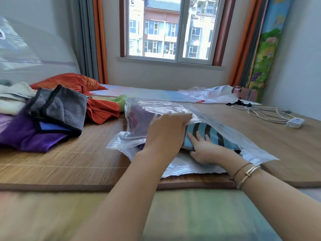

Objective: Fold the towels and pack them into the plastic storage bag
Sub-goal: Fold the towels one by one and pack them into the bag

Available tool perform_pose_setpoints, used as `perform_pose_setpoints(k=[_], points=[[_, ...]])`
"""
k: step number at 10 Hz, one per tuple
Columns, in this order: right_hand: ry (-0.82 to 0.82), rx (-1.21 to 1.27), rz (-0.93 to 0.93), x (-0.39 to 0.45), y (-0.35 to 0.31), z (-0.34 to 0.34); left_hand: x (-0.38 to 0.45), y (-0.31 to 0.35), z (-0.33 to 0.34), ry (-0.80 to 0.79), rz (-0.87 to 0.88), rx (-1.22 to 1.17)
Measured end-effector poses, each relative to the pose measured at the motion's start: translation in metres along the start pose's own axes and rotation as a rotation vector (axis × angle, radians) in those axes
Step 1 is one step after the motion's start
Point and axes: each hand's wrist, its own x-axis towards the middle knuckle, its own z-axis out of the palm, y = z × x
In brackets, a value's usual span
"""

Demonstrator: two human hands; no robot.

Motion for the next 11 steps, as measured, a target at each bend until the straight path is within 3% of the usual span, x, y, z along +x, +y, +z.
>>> perform_pose_setpoints(k=[2,4,6,8,9,11], points=[[0.325,-0.011,0.000,0.024,-0.004,0.000,-0.003,0.000,0.003,-0.044,-0.021,-0.007],[0.358,-0.054,0.090,0.057,-0.005,0.000,0.003,-0.009,0.011,-0.023,-0.019,-0.094],[0.458,-0.098,0.178,0.059,-0.013,0.004,0.004,-0.012,0.014,0.007,0.009,0.008],[0.344,-0.245,-0.060,-0.029,-0.020,0.017,-0.007,-0.019,0.004,0.034,0.003,0.020],[0.414,-0.297,-0.207,-0.083,-0.038,0.010,-0.016,-0.031,-0.008,0.051,-0.020,-0.006],[0.750,-0.267,-0.497,-0.137,-0.100,-0.010,-0.054,-0.061,-0.053,0.047,-0.141,0.011]])
